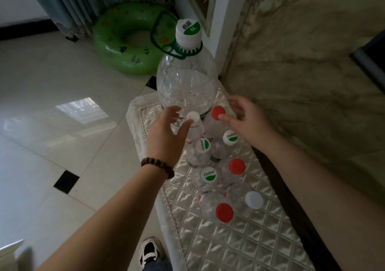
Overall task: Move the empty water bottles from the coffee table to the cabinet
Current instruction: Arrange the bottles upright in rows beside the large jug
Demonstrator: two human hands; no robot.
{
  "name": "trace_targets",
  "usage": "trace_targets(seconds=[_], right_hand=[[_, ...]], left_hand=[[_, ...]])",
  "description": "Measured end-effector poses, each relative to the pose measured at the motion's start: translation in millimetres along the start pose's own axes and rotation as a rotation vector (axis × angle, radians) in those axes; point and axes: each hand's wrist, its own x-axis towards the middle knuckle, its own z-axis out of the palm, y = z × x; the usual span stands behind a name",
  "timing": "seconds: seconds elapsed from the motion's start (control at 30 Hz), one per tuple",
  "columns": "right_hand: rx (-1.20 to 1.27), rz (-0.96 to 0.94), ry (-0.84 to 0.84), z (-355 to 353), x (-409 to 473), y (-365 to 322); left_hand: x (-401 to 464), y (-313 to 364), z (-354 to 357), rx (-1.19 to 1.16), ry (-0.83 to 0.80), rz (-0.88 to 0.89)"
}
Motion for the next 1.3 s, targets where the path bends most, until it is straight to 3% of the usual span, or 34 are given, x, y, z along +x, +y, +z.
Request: trace_targets(seconds=[0.07,0.2,0.3,0.5,0.7,0.9,1.07,1.3], right_hand=[[-0.016,-0.019,0.030,-6,-15,5],[-0.103,-0.014,-0.048,-7,-40,13],[-0.140,-0.013,-0.082,1,-45,18],[-0.195,-0.052,-0.077,7,-43,14],[-0.142,-0.023,-0.098,6,-47,11],[-0.098,0.035,-0.002,-12,-82,23],[-0.153,0.053,-0.128,-5,-108,34],[-0.210,0.041,-0.078,4,-114,38]], left_hand=[[-13,1,-9,-0.002,0.004,0.100],[-31,8,-9,0.103,-0.300,0.190],[-33,8,0,0.247,-0.412,0.157],[-29,7,1,0.244,-0.309,0.119],[-35,1,1,0.205,-0.311,0.060],[-71,6,-18,0.124,-0.097,0.151],[-100,4,-10,0.182,-0.302,0.163],[-103,5,-3,0.219,-0.294,0.118]])
